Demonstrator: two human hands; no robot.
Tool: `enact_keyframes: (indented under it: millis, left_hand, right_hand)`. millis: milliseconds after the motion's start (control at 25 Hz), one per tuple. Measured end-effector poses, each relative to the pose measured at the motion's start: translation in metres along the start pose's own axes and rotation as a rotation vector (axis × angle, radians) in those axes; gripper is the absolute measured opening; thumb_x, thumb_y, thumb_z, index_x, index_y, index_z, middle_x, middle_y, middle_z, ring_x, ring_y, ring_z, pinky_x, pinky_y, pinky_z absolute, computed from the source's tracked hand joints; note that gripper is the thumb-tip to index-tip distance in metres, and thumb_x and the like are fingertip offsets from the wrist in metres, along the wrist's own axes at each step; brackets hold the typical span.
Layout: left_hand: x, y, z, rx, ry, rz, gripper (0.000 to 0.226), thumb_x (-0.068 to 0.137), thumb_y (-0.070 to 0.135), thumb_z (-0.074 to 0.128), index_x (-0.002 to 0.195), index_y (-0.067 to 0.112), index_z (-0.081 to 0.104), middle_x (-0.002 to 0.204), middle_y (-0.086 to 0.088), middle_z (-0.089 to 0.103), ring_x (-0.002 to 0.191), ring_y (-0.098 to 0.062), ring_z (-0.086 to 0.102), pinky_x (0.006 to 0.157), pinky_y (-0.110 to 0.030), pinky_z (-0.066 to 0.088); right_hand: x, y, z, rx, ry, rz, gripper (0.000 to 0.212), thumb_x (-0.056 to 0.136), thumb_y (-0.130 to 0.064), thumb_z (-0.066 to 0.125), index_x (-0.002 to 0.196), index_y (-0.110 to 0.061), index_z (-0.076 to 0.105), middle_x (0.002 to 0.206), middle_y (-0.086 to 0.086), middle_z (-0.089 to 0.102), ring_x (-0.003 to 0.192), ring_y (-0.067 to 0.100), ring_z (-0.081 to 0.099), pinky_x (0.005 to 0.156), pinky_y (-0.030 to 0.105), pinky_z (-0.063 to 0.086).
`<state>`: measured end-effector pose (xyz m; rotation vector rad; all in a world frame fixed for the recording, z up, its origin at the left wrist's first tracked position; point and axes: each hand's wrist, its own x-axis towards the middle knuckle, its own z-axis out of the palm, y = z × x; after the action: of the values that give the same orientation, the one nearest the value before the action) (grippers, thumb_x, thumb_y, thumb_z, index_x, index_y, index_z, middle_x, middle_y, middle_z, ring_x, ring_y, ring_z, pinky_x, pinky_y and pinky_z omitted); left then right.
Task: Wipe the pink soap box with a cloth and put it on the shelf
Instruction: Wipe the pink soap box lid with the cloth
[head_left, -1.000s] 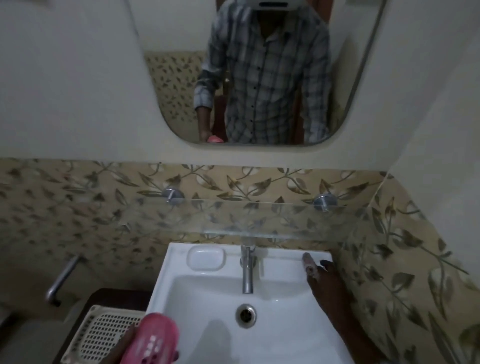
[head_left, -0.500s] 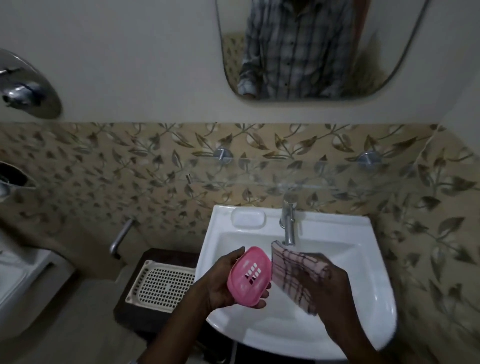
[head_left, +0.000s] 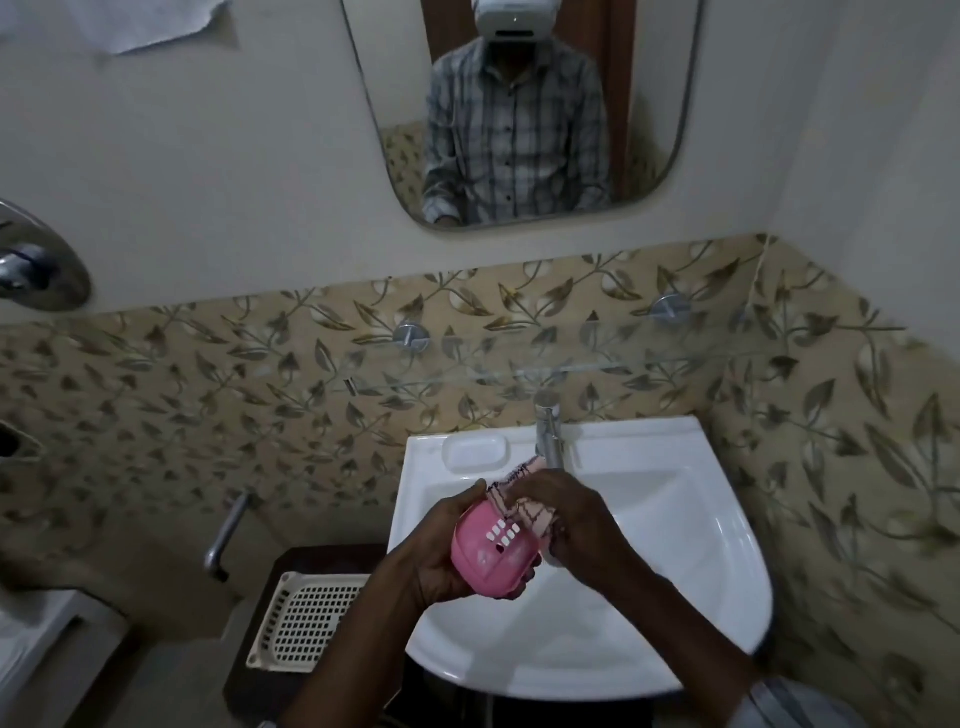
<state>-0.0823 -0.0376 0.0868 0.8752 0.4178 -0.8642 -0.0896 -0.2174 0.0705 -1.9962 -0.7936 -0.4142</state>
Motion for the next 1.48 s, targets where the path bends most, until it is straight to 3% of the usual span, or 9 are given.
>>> enact_keyframes:
  millis: [120,240,360,480,640,760,920,1240,1480]
  left_hand:
    - [0.002,0.003,0.006,-0.028,-0.014,0.037,0.055,0.092,0.047,0.052,0.105,-0.004,0.071,0.096,-0.023,0.073,0.082,-0.035,0.072,0.075,-0.04,0.06]
    - [0.001,0.006,0.013,-0.023,-0.027,0.058,0.058,0.089,0.049,0.054,0.11,-0.003,0.068,0.101,-0.025,0.067,0.081,-0.039,0.068,0.072,-0.043,0.06]
    - [0.001,0.006,0.015,-0.071,-0.038,0.102,0.055,0.083,0.046,0.061,0.111,-0.001,0.065,0.099,-0.022,0.065,0.088,-0.035,0.065,0.076,-0.044,0.058]
    - [0.007,0.002,0.006,0.041,0.026,0.144,0.066,0.089,0.057,0.053,0.113,-0.003,0.068,0.102,-0.026,0.068,0.084,-0.039,0.065,0.073,-0.045,0.057]
    - [0.019,0.0,0.006,0.089,0.062,0.262,0.06,0.088,0.056,0.052,0.106,0.004,0.076,0.101,-0.023,0.072,0.082,-0.036,0.07,0.076,-0.047,0.058]
    - [0.027,0.001,0.004,0.007,0.066,0.382,0.057,0.088,0.049,0.055,0.121,0.005,0.069,0.114,-0.023,0.07,0.097,-0.035,0.069,0.089,-0.048,0.054]
    - [0.033,0.005,0.002,0.019,0.102,0.458,0.058,0.089,0.051,0.053,0.124,0.006,0.066,0.115,-0.021,0.071,0.095,-0.034,0.072,0.082,-0.047,0.059]
    - [0.033,0.014,0.009,0.01,0.215,0.495,0.065,0.097,0.053,0.041,0.139,0.004,0.05,0.132,-0.027,0.06,0.116,-0.039,0.06,0.095,-0.051,0.051]
    - [0.037,0.018,0.007,0.004,0.225,0.574,0.057,0.1,0.049,0.038,0.134,0.006,0.054,0.12,-0.022,0.068,0.109,-0.034,0.066,0.086,-0.046,0.057]
  right_hand:
    - [0.002,-0.008,-0.004,-0.028,-0.058,-0.151,0.028,0.083,0.0,0.057,0.105,0.0,0.073,0.109,0.015,0.071,0.105,0.026,0.065,0.094,0.041,0.053]
    - [0.016,-0.005,-0.013,-0.045,-0.02,-0.06,0.031,0.078,0.0,0.057,0.104,0.001,0.073,0.107,0.019,0.071,0.105,0.026,0.061,0.096,0.042,0.051]
    - [0.013,-0.006,-0.009,-0.099,-0.155,-0.172,0.04,0.079,-0.002,0.052,0.116,-0.005,0.067,0.119,0.016,0.065,0.115,0.023,0.057,0.105,0.029,0.045]
    - [0.019,0.002,-0.011,-0.096,-0.048,0.021,0.049,0.073,0.008,0.058,0.12,-0.005,0.067,0.116,0.015,0.066,0.108,0.027,0.062,0.095,0.036,0.053]
    - [0.029,0.003,-0.004,-0.161,0.125,0.199,0.029,0.081,0.0,0.067,0.108,-0.008,0.071,0.1,0.011,0.068,0.093,0.026,0.064,0.083,0.037,0.055]
    - [0.033,-0.002,0.007,-0.275,0.097,0.269,0.034,0.077,-0.005,0.072,0.11,-0.011,0.07,0.097,0.01,0.068,0.09,0.028,0.064,0.081,0.039,0.054]
    - [0.046,0.0,0.009,-0.223,0.103,0.473,0.033,0.085,-0.007,0.064,0.118,-0.012,0.066,0.108,0.008,0.067,0.104,0.025,0.06,0.09,0.037,0.051]
    - [0.052,-0.005,0.01,-0.171,0.071,0.713,0.015,0.086,-0.021,0.066,0.085,-0.008,0.072,0.078,0.007,0.074,0.071,0.021,0.072,0.063,0.025,0.055]
    - [0.06,-0.004,0.008,-0.051,0.062,0.842,0.024,0.083,-0.026,0.068,0.088,-0.003,0.069,0.085,0.013,0.073,0.079,0.026,0.071,0.072,0.039,0.06]
